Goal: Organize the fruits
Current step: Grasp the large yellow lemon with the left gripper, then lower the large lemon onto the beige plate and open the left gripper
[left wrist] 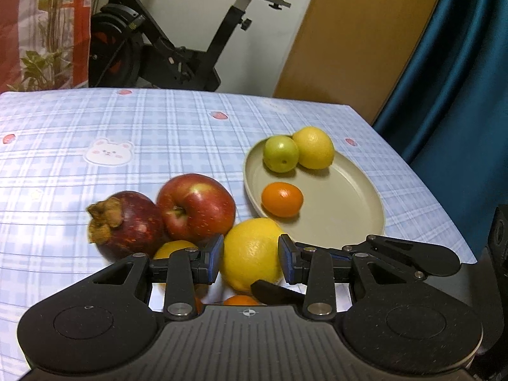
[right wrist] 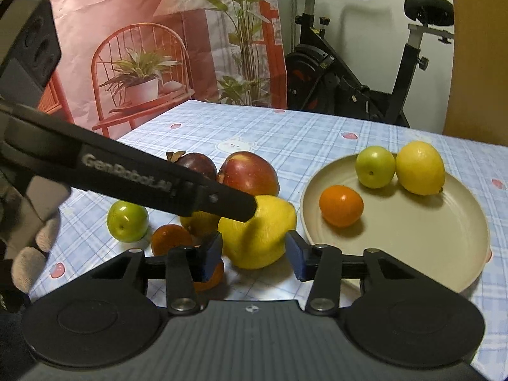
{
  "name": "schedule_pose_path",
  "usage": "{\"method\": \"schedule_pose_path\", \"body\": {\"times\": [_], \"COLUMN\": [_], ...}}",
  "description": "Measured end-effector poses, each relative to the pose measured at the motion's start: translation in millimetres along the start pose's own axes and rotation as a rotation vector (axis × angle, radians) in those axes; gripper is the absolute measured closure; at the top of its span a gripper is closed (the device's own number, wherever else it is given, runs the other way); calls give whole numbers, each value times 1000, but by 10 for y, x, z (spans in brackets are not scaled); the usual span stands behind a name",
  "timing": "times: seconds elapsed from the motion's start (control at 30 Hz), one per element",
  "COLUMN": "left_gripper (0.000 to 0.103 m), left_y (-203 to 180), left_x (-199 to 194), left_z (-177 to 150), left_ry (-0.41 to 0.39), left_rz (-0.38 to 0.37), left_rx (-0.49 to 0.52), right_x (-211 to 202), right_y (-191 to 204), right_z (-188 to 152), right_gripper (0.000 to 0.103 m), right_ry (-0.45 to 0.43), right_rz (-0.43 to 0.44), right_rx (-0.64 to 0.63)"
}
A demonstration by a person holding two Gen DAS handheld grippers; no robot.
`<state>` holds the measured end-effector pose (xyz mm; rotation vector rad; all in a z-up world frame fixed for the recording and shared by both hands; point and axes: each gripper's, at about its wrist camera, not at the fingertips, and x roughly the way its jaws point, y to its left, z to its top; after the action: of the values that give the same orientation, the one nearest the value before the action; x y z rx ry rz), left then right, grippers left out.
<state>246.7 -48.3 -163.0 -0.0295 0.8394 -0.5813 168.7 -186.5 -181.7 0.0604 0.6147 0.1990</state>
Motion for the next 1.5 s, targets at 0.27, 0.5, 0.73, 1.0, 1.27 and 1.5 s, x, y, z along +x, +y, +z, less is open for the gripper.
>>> {"method": "schedule_pose_path", "body": {"times": [0.27,0.5,0.73,1.0,1.27,1.5], "left_gripper": [53,47,45,45,45,45], "left_y": [39,92,29,-102,-331,-503], "left_x": [94,176,191,5,140,348], "left_z": [33,37,12,19,86,190], "left_ry": [16,60,52,-6,-8,8], "left_rz": [-13,-44,-17,-32,-78,-71], "left_rx": [-25,-33,-3,19,66,85], "right_x": [20,80,130,-124,-361,-389], "right_y": [-102,-157,-159,-78,-243,-462], "right_z": [-19,-41,-46,-58,-20,-26], "right_gripper": [54,49,46,49,49,49], "right_ry": [-1,12,13,-57,-94,-92], "right_rz": [15,46,57,28,-32,-64], "right_rx": [48,95,120,90,126,202]}}
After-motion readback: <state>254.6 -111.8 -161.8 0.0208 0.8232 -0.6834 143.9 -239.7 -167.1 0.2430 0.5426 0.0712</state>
